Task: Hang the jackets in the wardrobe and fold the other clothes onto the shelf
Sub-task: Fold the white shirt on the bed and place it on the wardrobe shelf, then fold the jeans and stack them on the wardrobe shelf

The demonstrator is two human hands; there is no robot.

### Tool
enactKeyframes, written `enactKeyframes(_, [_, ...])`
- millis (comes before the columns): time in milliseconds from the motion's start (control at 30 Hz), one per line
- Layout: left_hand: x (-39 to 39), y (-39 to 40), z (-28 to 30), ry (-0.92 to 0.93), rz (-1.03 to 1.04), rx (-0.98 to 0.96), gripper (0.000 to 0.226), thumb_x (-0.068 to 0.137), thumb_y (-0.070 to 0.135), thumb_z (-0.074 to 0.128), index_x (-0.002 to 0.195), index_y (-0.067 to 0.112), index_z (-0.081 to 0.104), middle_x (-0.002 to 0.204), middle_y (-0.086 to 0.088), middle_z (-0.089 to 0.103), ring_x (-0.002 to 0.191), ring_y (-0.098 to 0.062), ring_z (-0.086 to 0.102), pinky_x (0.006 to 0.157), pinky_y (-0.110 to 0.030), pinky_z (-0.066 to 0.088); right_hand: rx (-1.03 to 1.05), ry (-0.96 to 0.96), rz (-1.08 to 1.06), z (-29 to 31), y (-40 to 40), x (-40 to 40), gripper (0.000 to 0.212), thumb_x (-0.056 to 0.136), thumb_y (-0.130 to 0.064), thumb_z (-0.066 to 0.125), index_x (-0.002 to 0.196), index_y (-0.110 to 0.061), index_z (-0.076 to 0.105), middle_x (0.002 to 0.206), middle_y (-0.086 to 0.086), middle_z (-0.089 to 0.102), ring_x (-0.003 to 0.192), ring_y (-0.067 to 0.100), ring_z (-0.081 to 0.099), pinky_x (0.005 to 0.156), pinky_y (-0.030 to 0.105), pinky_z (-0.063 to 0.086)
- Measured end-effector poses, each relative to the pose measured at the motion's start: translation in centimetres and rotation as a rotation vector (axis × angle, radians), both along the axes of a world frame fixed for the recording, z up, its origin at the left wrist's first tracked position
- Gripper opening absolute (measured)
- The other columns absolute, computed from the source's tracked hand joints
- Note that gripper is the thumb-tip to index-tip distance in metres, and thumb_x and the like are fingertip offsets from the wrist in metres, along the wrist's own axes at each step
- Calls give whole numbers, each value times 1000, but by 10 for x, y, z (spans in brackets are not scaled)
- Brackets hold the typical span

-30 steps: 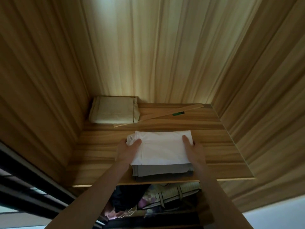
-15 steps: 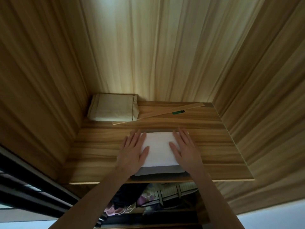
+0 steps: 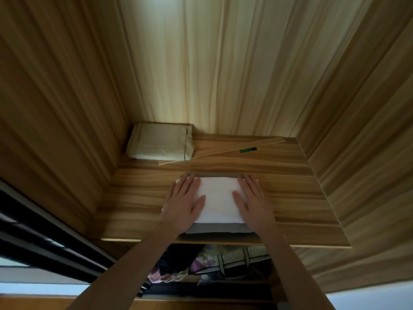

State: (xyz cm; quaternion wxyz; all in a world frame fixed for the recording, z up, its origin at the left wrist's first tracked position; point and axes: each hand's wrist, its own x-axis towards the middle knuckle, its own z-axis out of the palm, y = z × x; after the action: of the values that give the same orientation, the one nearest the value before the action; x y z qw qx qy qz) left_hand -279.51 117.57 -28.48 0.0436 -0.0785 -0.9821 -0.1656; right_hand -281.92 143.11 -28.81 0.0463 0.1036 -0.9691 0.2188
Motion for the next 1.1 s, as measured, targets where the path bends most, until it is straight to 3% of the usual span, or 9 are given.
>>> enactKeyframes(100, [11,-1,21,65,50,2,71,107,59,15,162,19,30,169,-1,31,158,-18,22,130,-37,4,-27,111,-62,15,-5,10,71,106,-63,21,164,-22,27,172,0,20,159,21,17,130,43,14])
enactKeyframes(200, [33,-8,42,166,108,74,67,106,56,26,156,15,44,157,-5,50,146,-24,43,126,-43,28,-43,177,-66,35,-15,23,67,108,-58,31,163,-21,28,171,-2,23,157,17,20,128,36,8])
enactKeyframes(267, [50,-19,54,240,121,96,61,106,52,35,152,14,49,149,-6,57,139,-26,51,117,-47,42,-52,217,-25,48,-28,32,66,108,-58,32,162,-19,32,169,-1,28,156,16,23,127,32,7])
enactKeyframes(367, [81,-40,72,301,166,78,57,104,50,41,147,14,53,141,-5,62,130,-27,57,106,-44,50,-101,262,40,67,-55,50,71,105,-60,34,159,-14,39,165,5,38,153,18,29,127,35,16])
enactKeyframes(500, [138,-77,94,347,244,74,56,102,49,45,143,13,56,134,-5,65,123,-27,60,100,-46,53,-156,318,130,88,-105,82,72,104,-62,36,152,-11,50,156,8,51,145,21,41,125,38,26])
enactKeyframes(667, [230,-127,117,475,347,99,47,104,44,52,140,15,59,129,-2,66,123,-25,59,104,-39,49,-234,355,296,115,-183,146,71,104,-64,36,153,-14,48,156,4,51,146,20,43,125,46,30])
enactKeyframes(800, [312,-171,129,531,442,116,49,106,46,50,145,17,56,140,-1,62,134,-22,53,113,-40,45,-238,383,408,135,-246,207,68,104,-63,38,156,-20,43,160,-1,46,150,16,38,126,34,21])
enactKeyframes(900, [373,-212,136,574,581,106,51,106,47,49,147,17,55,144,-3,62,135,-24,53,114,-40,41,-308,421,526,145,-296,253,67,104,-62,42,156,-19,45,160,-2,47,150,14,39,124,31,24])
enactKeyframes(1100, [505,-303,150,552,888,66,58,106,55,41,151,21,50,152,-3,56,142,-29,51,116,-50,42,-406,469,774,158,-403,340,58,105,-46,54,151,-10,50,152,5,55,144,22,48,116,52,40])
